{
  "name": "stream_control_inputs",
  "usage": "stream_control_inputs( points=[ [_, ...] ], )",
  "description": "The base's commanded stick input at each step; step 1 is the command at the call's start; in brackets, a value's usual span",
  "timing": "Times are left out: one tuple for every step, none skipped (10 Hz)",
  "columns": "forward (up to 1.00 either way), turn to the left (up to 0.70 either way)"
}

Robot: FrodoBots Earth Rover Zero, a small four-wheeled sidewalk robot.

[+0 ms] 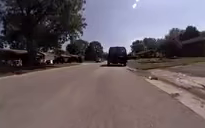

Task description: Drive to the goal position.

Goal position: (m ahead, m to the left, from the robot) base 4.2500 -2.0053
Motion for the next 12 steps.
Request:
stream_control_inputs(
  points=[
    [0.5, 0.0],
    [0.5, 0.0],
    [0.5, 0.0],
    [0.5, 0.0],
    [0.5, 0.0],
    [0.5, 0.0],
    [0.5, 0.0],
    [0.5, 0.0],
    [0.5, 0.0],
    [0.5, 0.0],
    [0.5, 0.0],
    [0.5, 0.0]
  ],
)
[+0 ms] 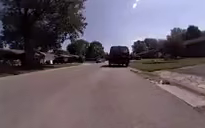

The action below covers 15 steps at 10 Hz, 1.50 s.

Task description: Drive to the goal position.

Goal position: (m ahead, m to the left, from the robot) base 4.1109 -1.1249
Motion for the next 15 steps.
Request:
stream_control_inputs(
  points=[
    [0.5, 0.0],
    [0.5, 0.0],
    [0.5, 0.0],
    [0.5, 0.0],
    [0.5, 0.0],
    [0.5, 0.0],
    [0.5, 0.0],
    [0.5, 0.0],
    [0.5, 0.0],
    [0.5, 0.0],
    [0.5, 0.0],
    [0.5, 0.0],
    [0.5, 0.0],
    [0.5, 0.0],
    [0.5, 0.0]
  ],
)
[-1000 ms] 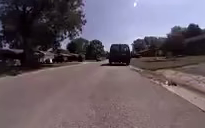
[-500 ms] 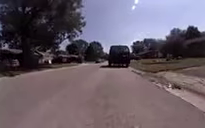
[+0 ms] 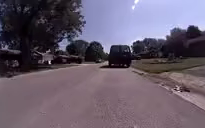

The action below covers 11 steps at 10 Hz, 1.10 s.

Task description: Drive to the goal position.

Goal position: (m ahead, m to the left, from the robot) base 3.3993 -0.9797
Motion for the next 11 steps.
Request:
stream_control_inputs(
  points=[
    [0.5, 0.0],
    [0.5, 0.0],
    [0.5, 0.0],
    [0.5, 0.41],
    [0.5, 0.4],
    [0.5, 0.29],
    [0.5, 0.17],
    [0.5, 0.05],
    [0.5, 0.0],
    [0.5, 0.0],
    [0.5, 0.0]
  ],
)
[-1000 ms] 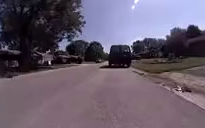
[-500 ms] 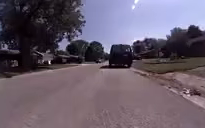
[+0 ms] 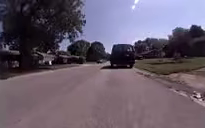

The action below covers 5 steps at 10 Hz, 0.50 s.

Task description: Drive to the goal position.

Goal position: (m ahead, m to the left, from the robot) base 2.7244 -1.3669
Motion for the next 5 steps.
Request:
stream_control_inputs(
  points=[
    [0.5, 0.0],
    [0.5, 0.0],
    [0.5, 0.0],
    [0.5, 0.0],
    [0.5, 0.0]
  ],
)
